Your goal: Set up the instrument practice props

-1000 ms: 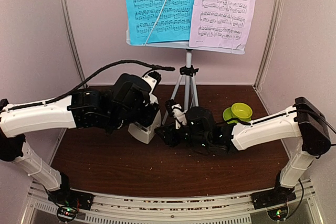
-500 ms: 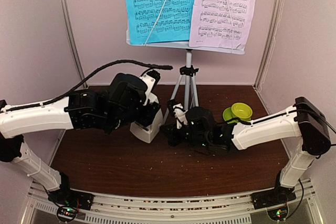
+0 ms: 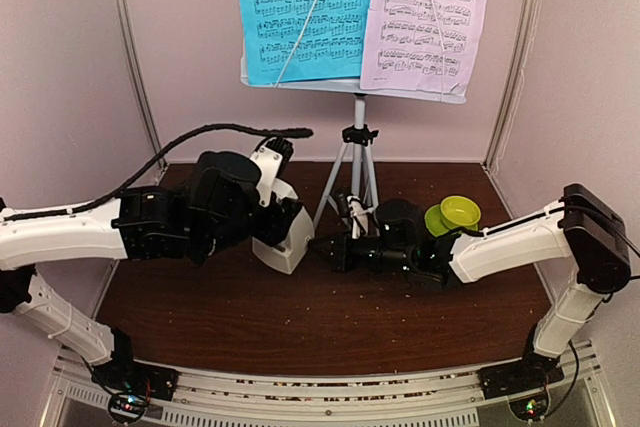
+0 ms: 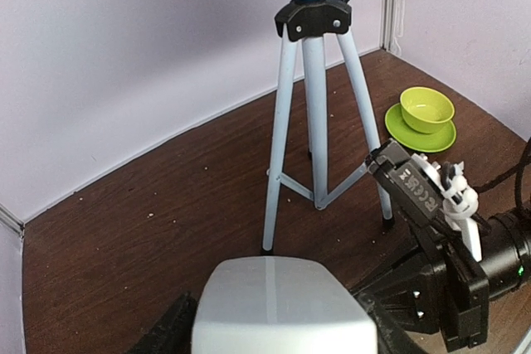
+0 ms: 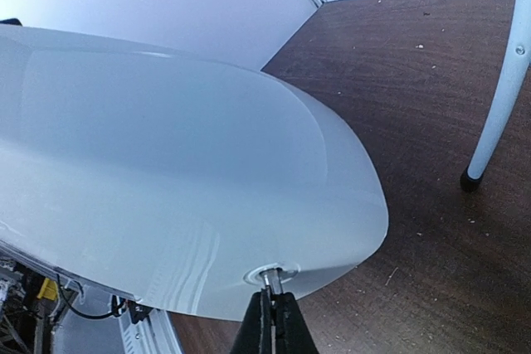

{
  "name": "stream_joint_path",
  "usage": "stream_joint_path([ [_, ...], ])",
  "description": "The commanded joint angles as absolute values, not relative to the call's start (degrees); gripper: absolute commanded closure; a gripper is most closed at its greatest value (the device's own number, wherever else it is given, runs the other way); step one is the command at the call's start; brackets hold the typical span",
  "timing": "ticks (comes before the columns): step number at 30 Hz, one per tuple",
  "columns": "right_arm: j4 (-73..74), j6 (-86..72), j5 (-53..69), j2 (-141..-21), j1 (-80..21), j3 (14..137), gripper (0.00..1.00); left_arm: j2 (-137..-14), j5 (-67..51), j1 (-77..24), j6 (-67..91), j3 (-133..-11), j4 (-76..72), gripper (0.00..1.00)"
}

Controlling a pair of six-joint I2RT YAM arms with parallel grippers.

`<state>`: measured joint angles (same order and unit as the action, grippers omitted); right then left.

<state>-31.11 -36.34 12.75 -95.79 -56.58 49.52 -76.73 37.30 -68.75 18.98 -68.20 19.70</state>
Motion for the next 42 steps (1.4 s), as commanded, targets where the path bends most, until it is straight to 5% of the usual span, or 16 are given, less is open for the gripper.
stream_joint_path([
  [1,-38.84,-43.14,19.55,-95.87,-54.6,49.4,1.0,-74.24,36.93,-69.08,18.09,-67.1,11.36,0.93],
  [16,-49.38,-54.06,26.74,-96.33,-50.3,44.94,1.0,-76.59,35.08,-69.08,16.55,-66.1,6.46,0.93],
  [22,-39.61,-47.53,24.59,-93.79,-50.1,43.99,0.99,-79.29,33.53,-68.66,16.11,-66.36,5.02,0.92],
  [25,-32.21,-43.44,27.19,-93.19,-49.57,44.1,0.84,-81.83,31.34,-68.02,15.72,-66.85,3.87,0.92],
  [28,-33.75,-41.92,32.12,-90.86,-49.23,40.58,0.54,-84.02,29.84,-67.23,15.85,-67.4,2.19,0.92],
  [34,-22.77,-35.46,22.33,-79.01,-49.05,35.45,0.19,-87.06,25.02,-66.09,15.04,-67.42,-1.2,0.92],
  [42,-3.45,-25.5,8.06,-66.74,-48.43,35.49,0.04,-92.24,10.8,-63.77,7.33,-70.08,-3.35,0.92],
])
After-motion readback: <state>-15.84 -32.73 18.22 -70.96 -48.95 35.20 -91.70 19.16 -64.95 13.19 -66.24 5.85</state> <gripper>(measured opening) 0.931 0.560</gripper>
